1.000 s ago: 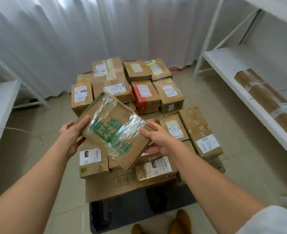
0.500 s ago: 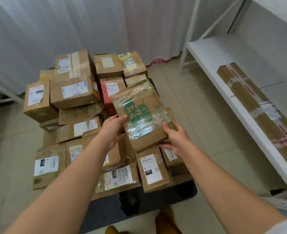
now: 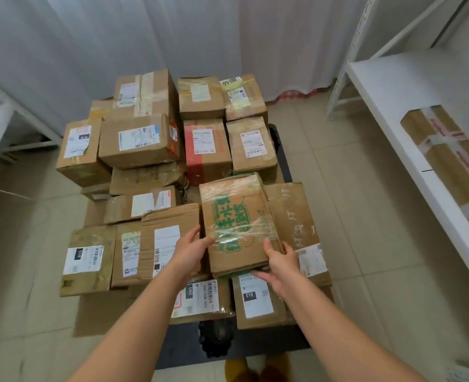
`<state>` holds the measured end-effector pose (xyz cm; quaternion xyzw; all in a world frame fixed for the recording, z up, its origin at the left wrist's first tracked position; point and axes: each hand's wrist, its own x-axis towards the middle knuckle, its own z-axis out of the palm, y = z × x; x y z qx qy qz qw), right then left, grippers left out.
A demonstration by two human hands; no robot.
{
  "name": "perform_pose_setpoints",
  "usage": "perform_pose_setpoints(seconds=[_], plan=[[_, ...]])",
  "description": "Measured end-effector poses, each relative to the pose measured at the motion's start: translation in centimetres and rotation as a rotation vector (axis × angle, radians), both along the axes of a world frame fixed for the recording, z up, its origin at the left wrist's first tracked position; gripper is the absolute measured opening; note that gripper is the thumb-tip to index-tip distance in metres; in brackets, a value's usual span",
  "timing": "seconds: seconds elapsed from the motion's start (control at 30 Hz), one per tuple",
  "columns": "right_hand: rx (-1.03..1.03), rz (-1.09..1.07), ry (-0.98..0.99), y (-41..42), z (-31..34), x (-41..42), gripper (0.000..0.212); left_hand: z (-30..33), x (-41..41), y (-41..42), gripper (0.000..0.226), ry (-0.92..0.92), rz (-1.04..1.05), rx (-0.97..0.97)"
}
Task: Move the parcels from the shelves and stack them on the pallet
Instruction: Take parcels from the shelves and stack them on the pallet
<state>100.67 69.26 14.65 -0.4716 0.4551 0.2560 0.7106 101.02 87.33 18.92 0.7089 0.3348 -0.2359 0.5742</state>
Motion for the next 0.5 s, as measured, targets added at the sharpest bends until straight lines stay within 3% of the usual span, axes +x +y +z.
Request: perform_pose_setpoints(seconds=[0.13, 0.23, 0.3, 0.4, 0.5], plan=[[0.042, -0.012, 0.015, 0.5, -1.6, 0.2, 0.069, -2.5, -0.2, 0.8, 0.079, 0.032, -0.002, 0.001], [0.068, -0.002, 0.022, 0.9, -2.6, 0.6, 0.067, -4.0, 0.0, 0.9, 0.078, 0.048, -0.018, -0.005], [0.077, 0.004, 0.028, 1.1, -3.1, 0.9, 0.065, -4.9, 0.3, 0.8, 0.075, 0.040, -0.074, 0.058], [0.083, 0.014, 0.026, 1.1, -3.7, 1.1, 0.065, -6.2, 1.0, 1.3, 0.089, 0.064, -0.149, 0.123], [0.070, 0.035, 0.019, 1.2, -4.3, 1.2, 0.065, -6.2, 1.4, 1.4, 0.078, 0.084, -0.206, 0.183]])
